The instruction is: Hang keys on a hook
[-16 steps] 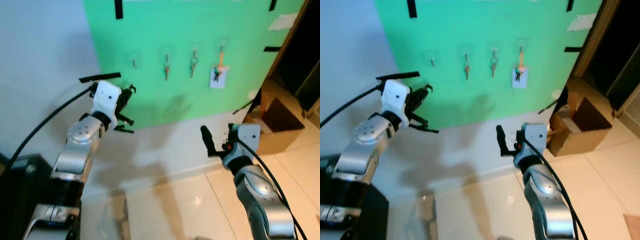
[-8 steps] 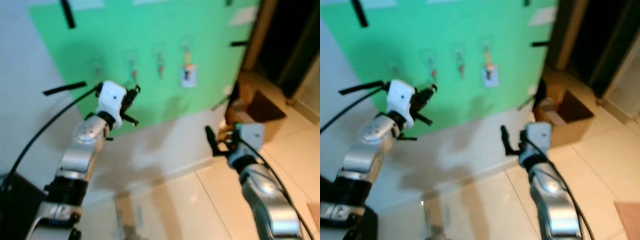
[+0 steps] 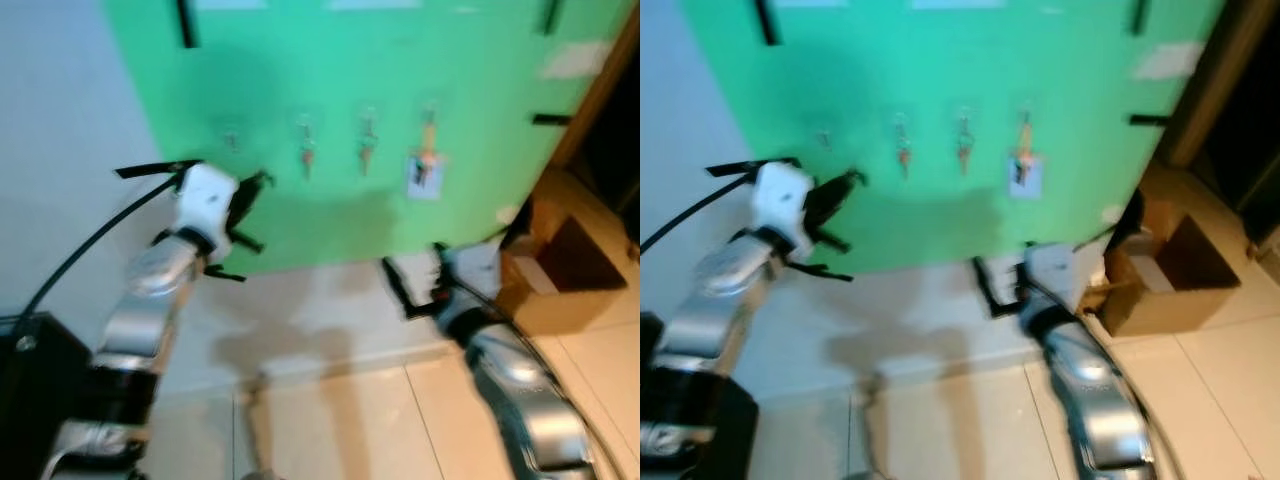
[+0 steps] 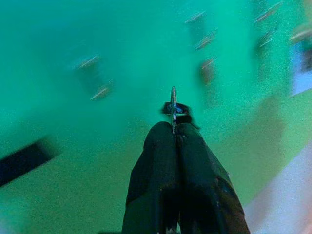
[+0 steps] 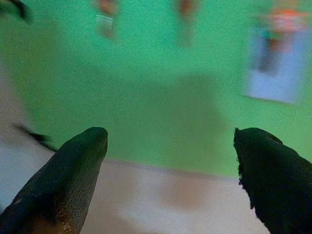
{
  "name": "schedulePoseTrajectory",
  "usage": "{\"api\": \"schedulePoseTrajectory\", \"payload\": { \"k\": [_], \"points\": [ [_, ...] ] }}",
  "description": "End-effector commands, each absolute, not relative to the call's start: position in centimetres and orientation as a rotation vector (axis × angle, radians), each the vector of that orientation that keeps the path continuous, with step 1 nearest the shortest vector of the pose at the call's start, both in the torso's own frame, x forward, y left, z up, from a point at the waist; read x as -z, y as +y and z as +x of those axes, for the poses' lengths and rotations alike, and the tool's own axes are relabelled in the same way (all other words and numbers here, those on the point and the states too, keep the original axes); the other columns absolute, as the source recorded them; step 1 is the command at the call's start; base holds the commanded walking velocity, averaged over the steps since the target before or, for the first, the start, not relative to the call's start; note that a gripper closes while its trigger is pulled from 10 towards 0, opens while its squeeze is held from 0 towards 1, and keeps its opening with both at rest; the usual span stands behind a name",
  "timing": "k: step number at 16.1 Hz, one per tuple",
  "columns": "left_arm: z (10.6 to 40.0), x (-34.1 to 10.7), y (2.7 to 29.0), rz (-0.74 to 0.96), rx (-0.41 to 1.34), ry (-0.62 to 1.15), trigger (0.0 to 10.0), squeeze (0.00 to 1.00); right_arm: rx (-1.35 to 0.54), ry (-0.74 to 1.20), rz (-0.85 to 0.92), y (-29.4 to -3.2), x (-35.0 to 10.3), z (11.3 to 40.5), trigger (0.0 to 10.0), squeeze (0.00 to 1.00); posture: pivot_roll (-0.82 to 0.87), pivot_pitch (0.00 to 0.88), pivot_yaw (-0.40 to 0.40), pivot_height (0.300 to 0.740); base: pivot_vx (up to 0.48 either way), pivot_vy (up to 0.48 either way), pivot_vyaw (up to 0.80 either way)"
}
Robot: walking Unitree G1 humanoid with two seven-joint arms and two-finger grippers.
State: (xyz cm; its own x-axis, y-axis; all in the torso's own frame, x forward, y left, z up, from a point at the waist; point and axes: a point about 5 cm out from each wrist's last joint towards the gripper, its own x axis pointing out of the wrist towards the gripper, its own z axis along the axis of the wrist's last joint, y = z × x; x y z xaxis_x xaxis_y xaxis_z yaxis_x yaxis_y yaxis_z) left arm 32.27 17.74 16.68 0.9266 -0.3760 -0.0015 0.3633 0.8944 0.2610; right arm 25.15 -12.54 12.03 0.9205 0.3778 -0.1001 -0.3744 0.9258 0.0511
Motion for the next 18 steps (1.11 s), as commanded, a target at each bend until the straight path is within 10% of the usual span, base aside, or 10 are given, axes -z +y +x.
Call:
{"api": "schedulePoseTrajectory", "payload": {
  "k": [1, 6, 18],
  "points": [
    [32.4, -17.5, 16.9, 0.256, 0.420, -0.086, 10.0, 0.00, -0.363, 0.106, 0.012, -13.3, -12.0, 25.1, 10.0, 0.00, -0.06, 0.000, 0.030, 0.740, 0.000, 0.000, 0.00],
    [33.1, -18.7, 16.8, -0.010, 0.677, -0.042, 10.0, 0.00, -0.335, 0.047, -0.021, -13.1, -13.0, 25.7, 10.0, 0.00, -0.07, 0.000, 0.039, 0.740, 0.000, 0.000, 0.00],
    [36.7, -18.6, 22.0, -0.305, 0.573, 0.072, 10.0, 0.00, -0.455, -0.024, -0.182, -11.4, -15.3, 26.4, 10.0, 0.00, -0.08, 0.000, 0.053, 0.740, 0.000, 0.000, 0.00]
  ]
}}
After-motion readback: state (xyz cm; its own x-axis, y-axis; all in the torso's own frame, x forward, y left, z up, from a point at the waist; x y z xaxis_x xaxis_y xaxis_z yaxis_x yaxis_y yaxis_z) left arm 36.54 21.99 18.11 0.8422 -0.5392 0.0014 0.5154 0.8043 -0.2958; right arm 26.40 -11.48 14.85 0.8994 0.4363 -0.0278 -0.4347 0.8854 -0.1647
